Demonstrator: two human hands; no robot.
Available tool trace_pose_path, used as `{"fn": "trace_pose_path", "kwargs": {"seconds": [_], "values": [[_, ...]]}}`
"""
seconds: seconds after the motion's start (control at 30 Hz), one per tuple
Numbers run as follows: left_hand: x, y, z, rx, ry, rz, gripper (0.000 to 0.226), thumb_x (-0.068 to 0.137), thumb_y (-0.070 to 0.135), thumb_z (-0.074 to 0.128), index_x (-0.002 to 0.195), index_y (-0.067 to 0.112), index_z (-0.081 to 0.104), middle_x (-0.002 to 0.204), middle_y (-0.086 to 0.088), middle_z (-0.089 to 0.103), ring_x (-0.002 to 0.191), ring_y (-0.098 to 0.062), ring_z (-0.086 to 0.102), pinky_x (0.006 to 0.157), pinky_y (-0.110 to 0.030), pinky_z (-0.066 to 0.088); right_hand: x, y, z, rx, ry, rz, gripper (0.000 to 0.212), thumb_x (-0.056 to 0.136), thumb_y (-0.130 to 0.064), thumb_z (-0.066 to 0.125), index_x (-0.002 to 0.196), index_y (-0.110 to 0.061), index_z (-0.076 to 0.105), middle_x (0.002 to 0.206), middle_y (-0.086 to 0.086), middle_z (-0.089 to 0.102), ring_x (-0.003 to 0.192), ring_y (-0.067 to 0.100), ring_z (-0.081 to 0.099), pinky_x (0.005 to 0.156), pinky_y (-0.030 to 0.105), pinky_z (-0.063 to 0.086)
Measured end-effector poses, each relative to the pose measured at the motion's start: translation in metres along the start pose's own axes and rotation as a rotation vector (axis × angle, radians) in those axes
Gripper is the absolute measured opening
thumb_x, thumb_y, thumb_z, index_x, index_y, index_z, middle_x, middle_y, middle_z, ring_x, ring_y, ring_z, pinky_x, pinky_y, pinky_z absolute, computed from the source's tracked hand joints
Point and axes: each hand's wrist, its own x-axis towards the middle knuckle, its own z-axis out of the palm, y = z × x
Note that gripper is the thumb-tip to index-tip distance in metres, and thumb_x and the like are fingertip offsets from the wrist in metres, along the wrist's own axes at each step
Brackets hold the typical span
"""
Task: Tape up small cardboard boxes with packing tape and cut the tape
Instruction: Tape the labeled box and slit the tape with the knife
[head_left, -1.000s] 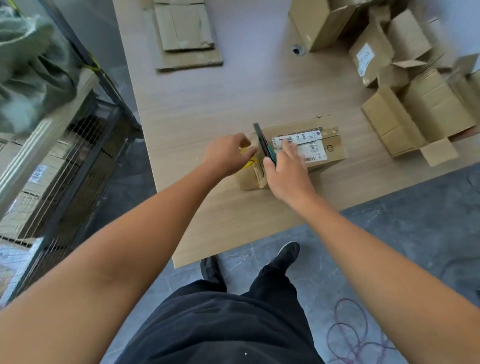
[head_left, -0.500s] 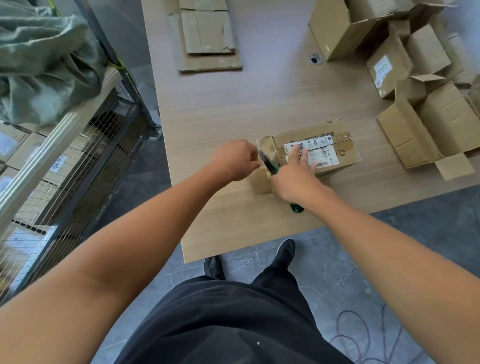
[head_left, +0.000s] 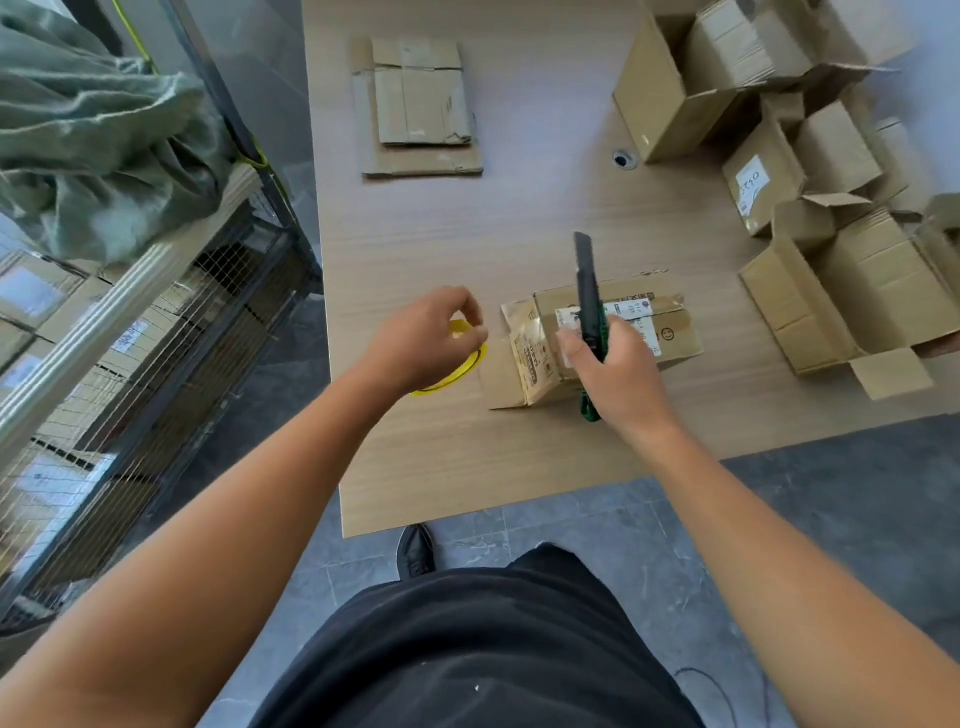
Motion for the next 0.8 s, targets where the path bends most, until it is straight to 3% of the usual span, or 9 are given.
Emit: {"fn": "trace_pose_path", "kwargs": {"seconds": [0.1,0.2,0.27,0.33,0.4,0.53,0.67,0.7,0.8], "values": [[0.014,0.022,0.012,0.296,0.02,0.027,0.03,0.09,0.054,0.063,0.097,0.026,0.057,0.11,0.005,0.062,0.099,-0.02,0.059,0.078,-0.035,0.044,0.014,0.035,-0.026,-0.159,0.19,-0.05,0.028,0.095,-0.039,0.063,0.092,-0.012,0.057,0.1,0.001,0.053,0.103,0.019,0.043,0.086,0.036,0.042],[0.03,0.047,0.04,0.472,0.136,0.001,0.027,0.093,0.05,0.06,0.095,0.025,0.049,0.105,0.001,0.061,0.092,-0.026,0.061,0.071,-0.037,0.044,0.036,0.073,-0.057,-0.217,0.169,0.034,0.037,0.095,-0.039,0.063,0.109,-0.006,0.056,0.126,0.012,0.051,0.119,0.028,0.046,0.1,0.039,0.042],[0.038,0.059,0.062,0.476,0.131,-0.032,0.018,0.096,0.039,0.056,0.095,0.022,0.051,0.102,-0.003,0.063,0.092,-0.031,0.063,0.07,-0.038,0.045,0.05,0.09,-0.068,-0.157,0.122,0.096,0.033,0.095,-0.042,0.063,0.1,-0.013,0.047,0.125,0.015,0.05,0.113,0.031,0.052,0.092,0.038,0.046],[0.048,0.066,0.078,0.45,0.015,-0.113,0.012,0.095,0.031,0.056,0.096,0.019,0.054,0.103,-0.008,0.066,0.096,-0.034,0.062,0.07,-0.035,0.042,0.059,0.105,-0.071,-0.065,0.084,0.191,0.035,0.092,-0.044,0.066,0.09,-0.015,0.045,0.106,0.011,0.054,0.093,0.029,0.057,0.072,0.036,0.046],[0.056,0.064,0.083,0.297,-0.037,-0.21,0.011,0.093,0.028,0.06,0.094,0.018,0.057,0.099,-0.01,0.067,0.085,-0.031,0.061,0.064,-0.031,0.039,0.064,0.118,-0.07,0.035,0.034,0.238,0.034,0.089,-0.044,0.068,0.083,-0.02,0.045,0.088,0.004,0.054,0.075,0.023,0.055,0.057,0.032,0.04],[0.049,0.055,0.089,-0.139,-0.011,-0.325,0.012,0.094,0.019,0.066,0.088,0.013,0.057,0.072,-0.003,0.059,0.057,-0.023,0.051,0.037,-0.024,0.04,0.081,0.14,-0.072,0.238,0.011,0.229,0.031,0.082,-0.036,0.074,0.075,-0.024,0.046,0.072,-0.004,0.051,0.058,0.007,0.049,0.055,0.029,0.04],[0.026,0.067,0.085,-0.13,-0.002,-0.333,0.011,0.091,0.015,0.068,0.084,0.015,0.059,0.083,-0.004,0.064,0.046,-0.015,0.045,0.036,-0.023,0.039,0.104,0.15,-0.09,0.342,-0.093,0.233,0.023,0.084,-0.033,0.077,0.082,-0.022,0.056,0.084,0.0,0.066,0.078,0.019,0.066,0.069,0.036,0.052],[0.018,0.069,0.079,-0.126,0.012,-0.339,0.011,0.09,0.016,0.068,0.082,0.018,0.061,0.087,-0.003,0.067,0.046,-0.013,0.047,0.037,-0.022,0.038,0.105,0.149,-0.094,0.287,-0.159,0.199,0.023,0.085,-0.037,0.077,0.086,-0.023,0.058,0.089,-0.003,0.069,0.081,0.014,0.068,0.068,0.032,0.054],[-0.009,0.077,0.061,-0.142,-0.099,-0.384,0.011,0.09,0.024,0.071,0.08,0.025,0.067,0.082,0.006,0.069,0.062,-0.013,0.059,0.041,-0.022,0.04,0.1,0.144,-0.093,0.131,-0.29,0.046,0.021,0.091,-0.037,0.072,0.101,-0.023,0.061,0.097,-0.006,0.069,0.088,0.013,0.065,0.07,0.028,0.049]]}}
